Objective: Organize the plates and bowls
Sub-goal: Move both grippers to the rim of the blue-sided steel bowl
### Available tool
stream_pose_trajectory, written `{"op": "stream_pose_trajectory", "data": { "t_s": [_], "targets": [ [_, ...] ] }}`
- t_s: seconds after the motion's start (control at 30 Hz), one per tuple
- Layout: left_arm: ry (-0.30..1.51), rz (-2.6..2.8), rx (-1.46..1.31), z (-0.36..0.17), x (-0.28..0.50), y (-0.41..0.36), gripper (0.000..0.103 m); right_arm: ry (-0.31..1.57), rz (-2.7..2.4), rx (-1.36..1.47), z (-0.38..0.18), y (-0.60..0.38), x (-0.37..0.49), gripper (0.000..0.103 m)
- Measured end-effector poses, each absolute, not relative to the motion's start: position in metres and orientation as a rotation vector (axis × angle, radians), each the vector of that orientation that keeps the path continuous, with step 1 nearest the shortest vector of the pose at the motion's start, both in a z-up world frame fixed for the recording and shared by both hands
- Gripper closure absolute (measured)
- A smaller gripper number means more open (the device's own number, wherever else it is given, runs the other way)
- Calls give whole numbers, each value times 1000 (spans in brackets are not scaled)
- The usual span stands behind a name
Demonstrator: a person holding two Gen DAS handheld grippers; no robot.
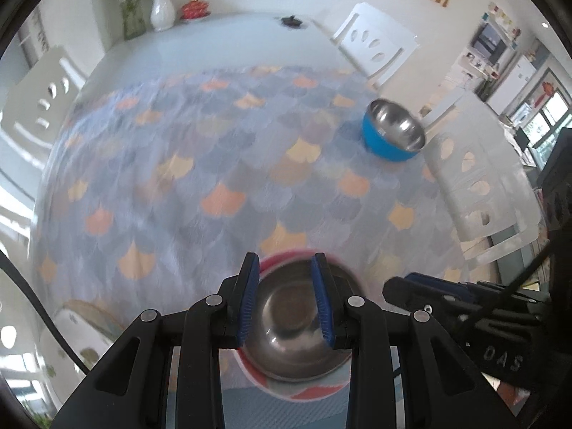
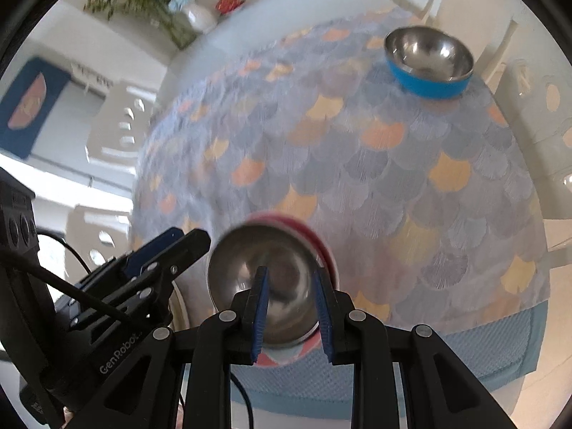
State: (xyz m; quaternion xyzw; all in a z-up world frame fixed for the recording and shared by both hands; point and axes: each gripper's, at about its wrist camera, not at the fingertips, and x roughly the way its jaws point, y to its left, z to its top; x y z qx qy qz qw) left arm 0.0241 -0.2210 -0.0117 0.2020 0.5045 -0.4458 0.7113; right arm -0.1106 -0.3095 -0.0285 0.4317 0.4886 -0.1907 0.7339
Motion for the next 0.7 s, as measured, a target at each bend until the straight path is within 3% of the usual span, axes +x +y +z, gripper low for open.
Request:
{"op": "stream_pose_trajectory", "data": {
  "t_s": [0.1, 0.17, 0.23, 0.37, 0.7],
  "targets": [
    [1097, -1032, 453, 0, 25, -239, 76, 1022, -443, 975, -20, -329, -115, 76],
    [1085, -1047, 456, 7, 29, -254, 72, 985, -475, 995, -16, -345, -119, 56],
    [1092, -1066, 450, 12, 38, -274, 71, 932, -518, 1017, -12, -360, -127, 50],
    [1141, -1100, 405, 15, 60, -314, 49, 868, -589, 1062, -12, -393, -139, 50],
    [1215, -1259, 526, -30, 65, -450, 48, 781, -790, 1214, -59, -477, -159, 50]
  ]
}}
